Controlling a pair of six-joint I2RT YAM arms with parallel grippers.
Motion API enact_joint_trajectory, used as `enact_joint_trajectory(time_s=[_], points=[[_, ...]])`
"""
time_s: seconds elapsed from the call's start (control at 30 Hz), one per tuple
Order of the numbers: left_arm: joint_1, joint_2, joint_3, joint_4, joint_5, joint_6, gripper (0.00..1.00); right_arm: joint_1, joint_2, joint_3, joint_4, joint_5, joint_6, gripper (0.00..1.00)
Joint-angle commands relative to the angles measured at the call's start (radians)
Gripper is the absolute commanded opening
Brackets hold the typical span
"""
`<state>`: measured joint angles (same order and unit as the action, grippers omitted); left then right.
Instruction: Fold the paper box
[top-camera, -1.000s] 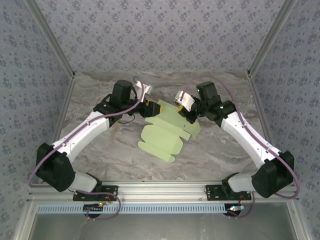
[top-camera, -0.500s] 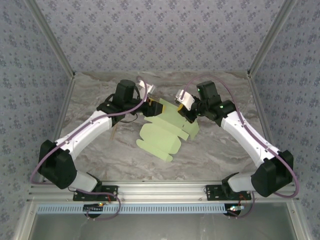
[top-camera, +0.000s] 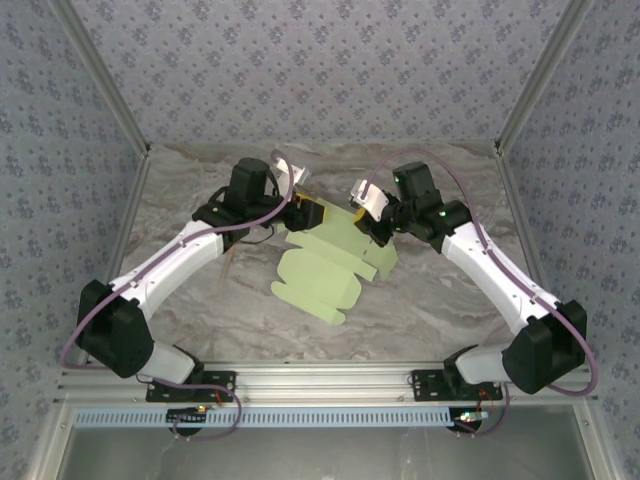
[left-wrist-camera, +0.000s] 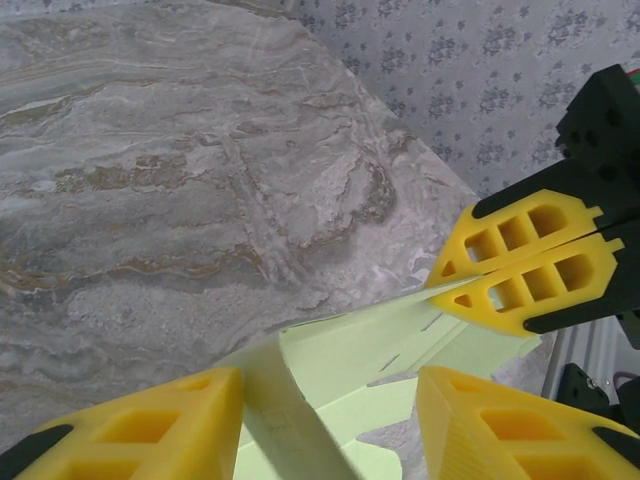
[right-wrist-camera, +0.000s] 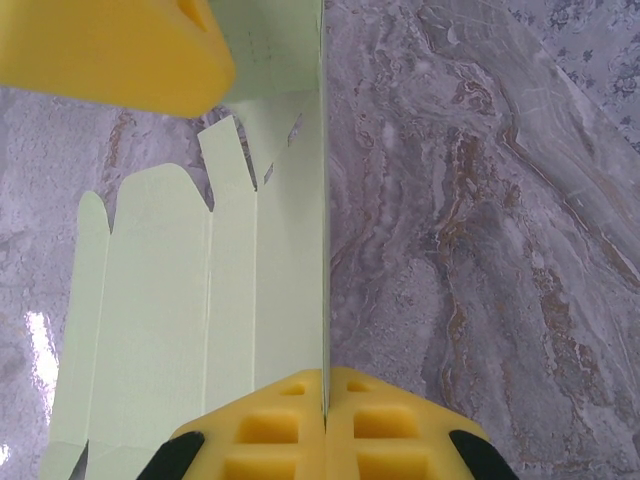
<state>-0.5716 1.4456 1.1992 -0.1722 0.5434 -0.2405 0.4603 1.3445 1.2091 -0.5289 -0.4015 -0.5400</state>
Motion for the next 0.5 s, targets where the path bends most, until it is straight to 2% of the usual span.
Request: enact_joint_trajectory(time_s=[0.0,0.47], points=[[-0.011,0.002,0.010,0.069,0.066,-0.016,0.47,-0.003,0.016,0.024,0.013,-0.017,0.026,0.00],[-0.023,0.050,0.035,0.080,0.079,-0.023,0.47,0.009,0.021,0.007,0.047,-0.055,0.045,0.00]])
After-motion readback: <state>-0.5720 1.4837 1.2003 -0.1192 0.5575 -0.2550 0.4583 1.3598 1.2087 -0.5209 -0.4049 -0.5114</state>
